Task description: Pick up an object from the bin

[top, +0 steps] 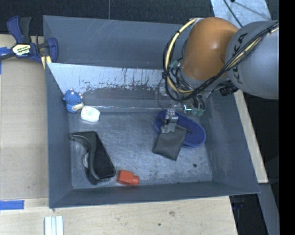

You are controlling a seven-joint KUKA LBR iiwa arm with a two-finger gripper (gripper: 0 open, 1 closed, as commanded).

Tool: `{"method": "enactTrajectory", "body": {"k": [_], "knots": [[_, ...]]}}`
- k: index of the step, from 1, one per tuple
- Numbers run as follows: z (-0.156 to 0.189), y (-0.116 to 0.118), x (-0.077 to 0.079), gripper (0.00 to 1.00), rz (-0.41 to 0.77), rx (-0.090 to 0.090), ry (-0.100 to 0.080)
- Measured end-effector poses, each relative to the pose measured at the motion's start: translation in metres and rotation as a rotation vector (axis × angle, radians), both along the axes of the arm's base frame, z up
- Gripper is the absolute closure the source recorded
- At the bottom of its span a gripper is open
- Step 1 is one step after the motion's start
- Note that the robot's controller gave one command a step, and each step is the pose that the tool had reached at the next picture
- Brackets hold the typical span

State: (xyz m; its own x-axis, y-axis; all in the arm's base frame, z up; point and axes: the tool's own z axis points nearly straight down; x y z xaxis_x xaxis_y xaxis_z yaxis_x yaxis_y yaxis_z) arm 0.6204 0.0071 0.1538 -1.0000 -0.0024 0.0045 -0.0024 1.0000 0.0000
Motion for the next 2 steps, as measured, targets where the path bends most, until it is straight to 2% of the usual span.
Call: {"method": "enactTrajectory", "body": {"k": [1,2], "knots": [[-0.0857,-0.0537,0.0024,0.00,0.118,0.002,-0.001],[-0.0768,-0.0514,0.0083,1.00,0.119,0.001,-0.019]]}}
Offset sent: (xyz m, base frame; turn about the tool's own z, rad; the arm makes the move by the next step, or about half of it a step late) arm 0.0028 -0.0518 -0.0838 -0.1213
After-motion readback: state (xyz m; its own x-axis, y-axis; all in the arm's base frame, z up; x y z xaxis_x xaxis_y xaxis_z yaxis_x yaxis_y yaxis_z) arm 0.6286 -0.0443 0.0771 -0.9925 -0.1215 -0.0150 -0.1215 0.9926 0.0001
